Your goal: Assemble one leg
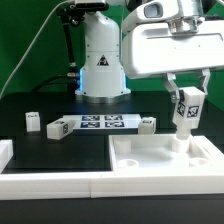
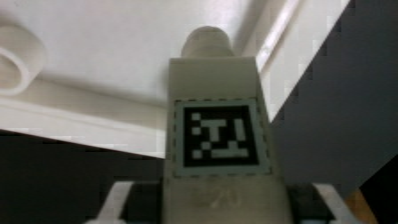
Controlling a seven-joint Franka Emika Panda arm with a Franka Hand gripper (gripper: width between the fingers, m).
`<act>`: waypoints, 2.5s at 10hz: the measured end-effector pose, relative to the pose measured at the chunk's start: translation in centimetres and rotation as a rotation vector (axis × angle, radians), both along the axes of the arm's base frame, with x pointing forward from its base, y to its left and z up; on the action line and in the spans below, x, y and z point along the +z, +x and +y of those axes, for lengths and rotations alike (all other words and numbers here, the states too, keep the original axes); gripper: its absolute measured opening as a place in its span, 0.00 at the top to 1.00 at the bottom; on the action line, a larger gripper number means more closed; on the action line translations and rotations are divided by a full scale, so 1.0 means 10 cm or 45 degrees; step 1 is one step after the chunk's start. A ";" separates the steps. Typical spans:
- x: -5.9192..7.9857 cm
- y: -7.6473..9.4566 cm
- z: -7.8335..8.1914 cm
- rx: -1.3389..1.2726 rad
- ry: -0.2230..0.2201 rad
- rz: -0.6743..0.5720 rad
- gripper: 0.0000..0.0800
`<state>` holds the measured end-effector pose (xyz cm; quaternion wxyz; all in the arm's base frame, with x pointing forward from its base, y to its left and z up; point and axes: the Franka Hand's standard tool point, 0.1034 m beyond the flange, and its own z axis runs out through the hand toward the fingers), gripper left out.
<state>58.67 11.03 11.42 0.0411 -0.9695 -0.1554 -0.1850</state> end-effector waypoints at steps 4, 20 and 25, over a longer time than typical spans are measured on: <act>0.05 0.38 -0.01 0.026 0.004 -0.059 0.63; -0.30 0.32 0.07 0.017 0.020 -0.152 0.63; -0.31 0.28 0.06 0.011 0.021 -0.196 0.36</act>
Offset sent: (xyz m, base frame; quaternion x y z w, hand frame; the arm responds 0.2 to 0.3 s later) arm 0.0390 0.0008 0.0123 0.0242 0.0329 -0.0399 0.9984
